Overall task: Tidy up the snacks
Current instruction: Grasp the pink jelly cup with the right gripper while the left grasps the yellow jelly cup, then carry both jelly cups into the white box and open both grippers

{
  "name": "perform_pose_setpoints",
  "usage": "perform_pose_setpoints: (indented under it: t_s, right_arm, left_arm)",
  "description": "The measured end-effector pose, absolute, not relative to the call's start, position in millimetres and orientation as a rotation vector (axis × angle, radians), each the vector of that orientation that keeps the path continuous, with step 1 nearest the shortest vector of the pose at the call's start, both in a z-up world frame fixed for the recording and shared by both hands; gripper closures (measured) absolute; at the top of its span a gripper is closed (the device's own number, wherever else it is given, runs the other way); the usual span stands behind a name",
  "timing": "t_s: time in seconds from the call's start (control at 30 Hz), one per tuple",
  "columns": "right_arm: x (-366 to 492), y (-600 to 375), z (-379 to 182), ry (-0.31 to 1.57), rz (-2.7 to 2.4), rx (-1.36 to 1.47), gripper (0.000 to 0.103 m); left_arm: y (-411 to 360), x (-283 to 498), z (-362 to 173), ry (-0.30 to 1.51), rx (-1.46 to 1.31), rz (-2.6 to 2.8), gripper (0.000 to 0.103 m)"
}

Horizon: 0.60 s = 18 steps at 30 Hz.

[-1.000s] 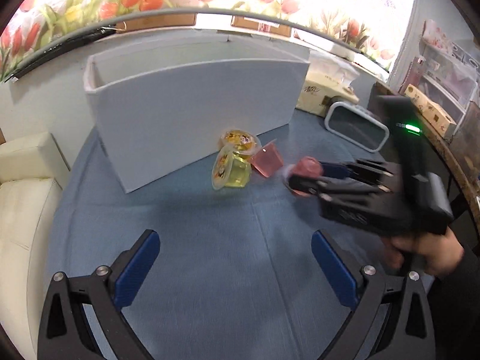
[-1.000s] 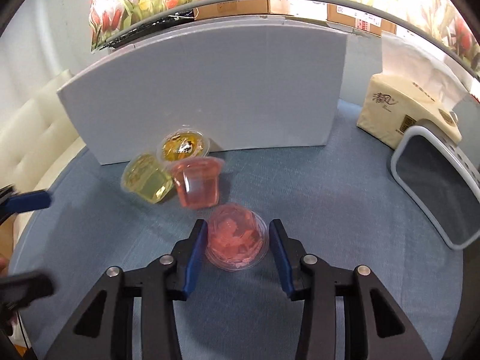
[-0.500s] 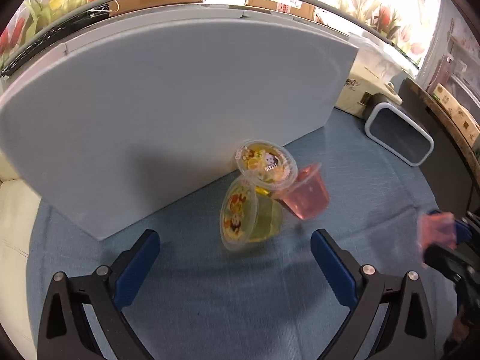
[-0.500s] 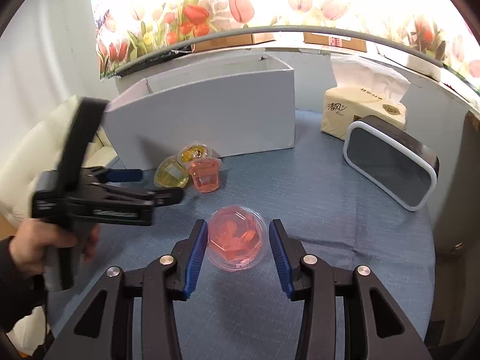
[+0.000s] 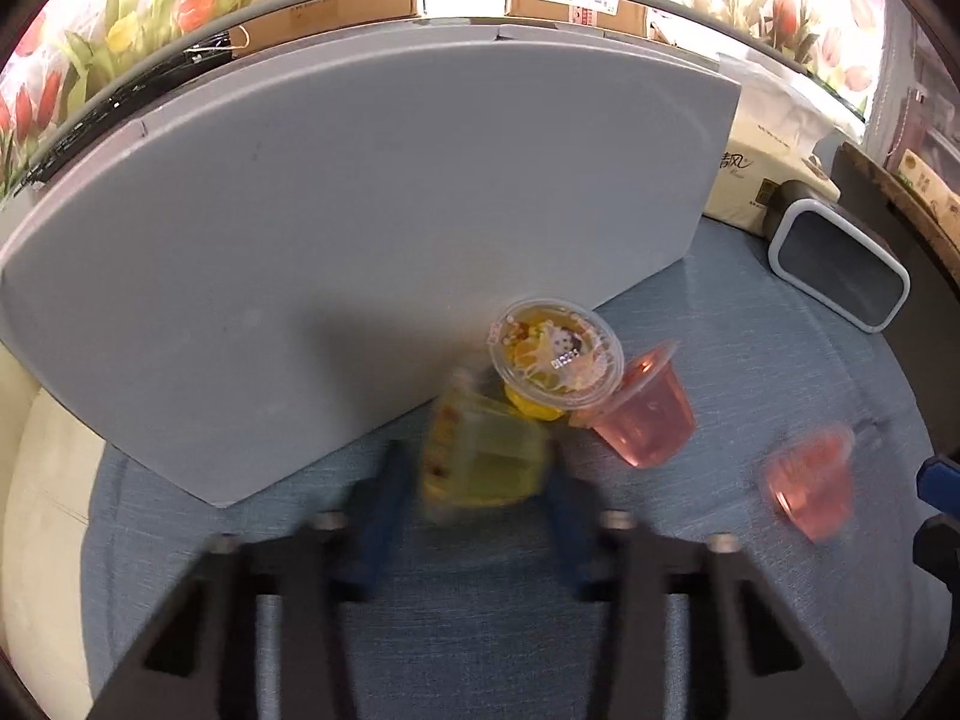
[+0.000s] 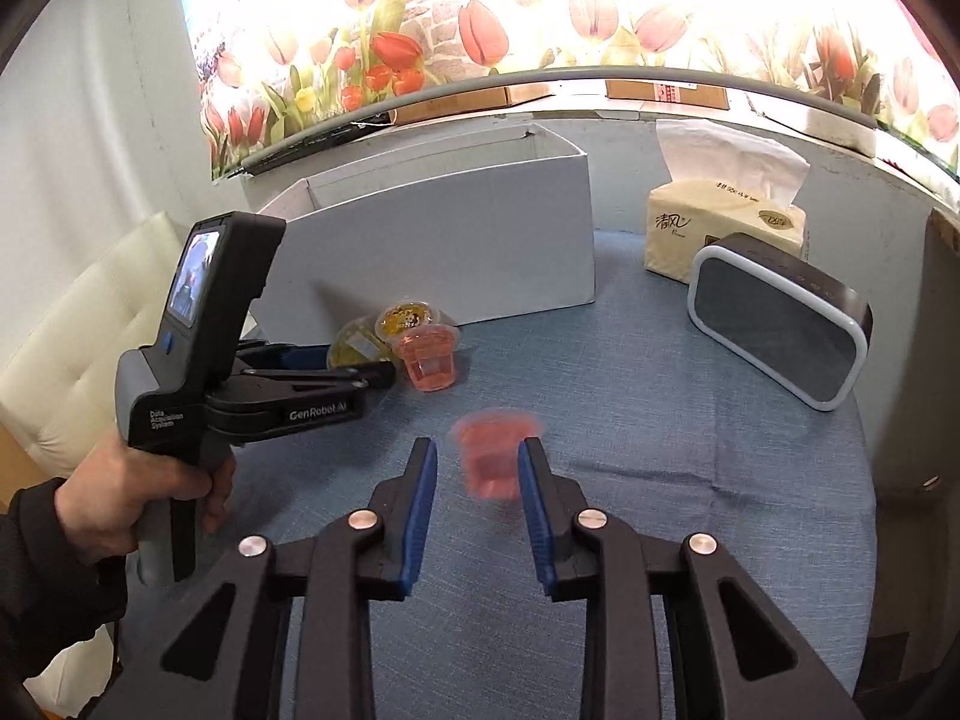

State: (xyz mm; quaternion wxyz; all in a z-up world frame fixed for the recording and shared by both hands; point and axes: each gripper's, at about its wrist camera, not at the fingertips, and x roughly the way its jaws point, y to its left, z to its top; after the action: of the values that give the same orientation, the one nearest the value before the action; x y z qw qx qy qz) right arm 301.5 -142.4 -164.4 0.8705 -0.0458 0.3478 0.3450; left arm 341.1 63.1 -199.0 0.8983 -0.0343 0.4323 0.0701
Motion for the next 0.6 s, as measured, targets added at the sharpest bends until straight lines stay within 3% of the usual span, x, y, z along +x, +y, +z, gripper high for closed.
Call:
perform_pose_setpoints:
  t_s: [0.27,0.33,0.47,0.6]
  right_arm:
    - [321,-134,-177,0.752,0.666,-0.111,0.078]
    - [331,-129,-180,0.776,0.66,-0.1,0.072]
    - [344,-115,-182,0.791,0.672,-0.08,0.051]
    - [349,-93,-188,0.791,0.632,-0.171,0.05]
  left_arm:
    - [70,328,-197,0.876,-0.109,0.108,0.069]
    - [70,325,-196,0.868,-0.112,0.105,0.069]
    - [69,317,-190,0.848,-0.118,0.087,0.069]
    - [67,304,-179,0.819,-0.108,0.072,0.069]
